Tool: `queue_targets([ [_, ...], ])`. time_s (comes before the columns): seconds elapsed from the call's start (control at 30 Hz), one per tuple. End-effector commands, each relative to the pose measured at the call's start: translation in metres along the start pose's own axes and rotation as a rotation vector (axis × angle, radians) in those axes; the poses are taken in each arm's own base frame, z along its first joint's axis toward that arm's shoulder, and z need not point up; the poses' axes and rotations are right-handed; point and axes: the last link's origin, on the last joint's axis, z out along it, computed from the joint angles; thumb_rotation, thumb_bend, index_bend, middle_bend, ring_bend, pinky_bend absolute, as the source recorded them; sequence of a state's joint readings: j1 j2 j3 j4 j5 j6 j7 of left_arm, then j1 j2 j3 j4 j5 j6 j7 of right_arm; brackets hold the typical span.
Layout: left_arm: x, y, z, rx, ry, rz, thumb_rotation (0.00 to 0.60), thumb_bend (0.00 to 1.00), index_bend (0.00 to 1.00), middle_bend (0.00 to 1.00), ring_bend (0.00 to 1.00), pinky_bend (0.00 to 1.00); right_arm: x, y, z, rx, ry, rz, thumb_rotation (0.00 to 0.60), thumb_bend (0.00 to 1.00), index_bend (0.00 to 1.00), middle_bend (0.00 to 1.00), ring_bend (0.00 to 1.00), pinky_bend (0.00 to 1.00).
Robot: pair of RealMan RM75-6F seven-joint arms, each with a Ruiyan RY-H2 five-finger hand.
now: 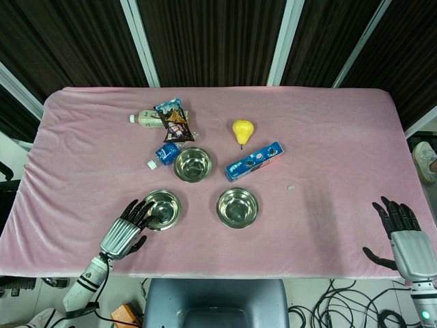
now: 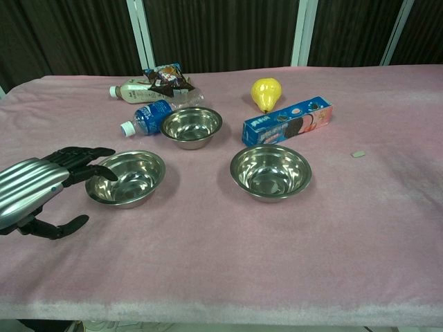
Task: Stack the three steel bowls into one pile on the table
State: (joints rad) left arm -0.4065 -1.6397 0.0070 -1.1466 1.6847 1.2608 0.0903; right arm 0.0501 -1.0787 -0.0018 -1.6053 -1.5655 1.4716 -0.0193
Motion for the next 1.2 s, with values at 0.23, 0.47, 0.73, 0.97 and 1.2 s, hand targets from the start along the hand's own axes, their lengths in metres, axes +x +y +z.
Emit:
queue_targets([
  [0.23, -0.004, 0.001, 0.013, -0.034, -0.029, -0.065, 0.600, 0.40, 0.35, 0.06, 0.00, 0.04, 0.001, -0.002, -0.002, 0.011, 0.008, 0.010, 0.600, 0.31, 0.00, 0.00, 0.00, 0.00],
  [0.47, -0.004, 0.005, 0.041, -0.110, 0.015, -0.121, 0.600, 0.41, 0.56, 0.15, 0.00, 0.04, 0.004, 0.002, -0.002, -0.018, 0.035, 0.011, 0.600, 0.31, 0.00, 0.00, 0.00, 0.00],
  [0.73, -0.002, 0.007, 0.062, -0.168, 0.096, -0.082, 0.600, 0.43, 0.66, 0.18, 0.00, 0.04, 0.012, 0.008, -0.010, -0.012, 0.052, 0.044, 0.600, 0.31, 0.00, 0.00, 0.00, 0.00],
  [0.97, 0.035, 0.006, 0.082, -0.225, 0.272, -0.146, 0.600, 0.41, 0.68, 0.21, 0.00, 0.04, 0.016, 0.010, -0.013, -0.005, 0.059, 0.063, 0.600, 0.31, 0.00, 0.00, 0.00, 0.00],
  [1.2, 0.062, 0.009, 0.106, -0.232, 0.357, -0.165, 0.600, 0.40, 0.68, 0.21, 0.00, 0.04, 0.019, 0.012, -0.014, -0.005, 0.063, 0.078, 0.600, 0.31, 0.00, 0.00, 0.00, 0.00],
])
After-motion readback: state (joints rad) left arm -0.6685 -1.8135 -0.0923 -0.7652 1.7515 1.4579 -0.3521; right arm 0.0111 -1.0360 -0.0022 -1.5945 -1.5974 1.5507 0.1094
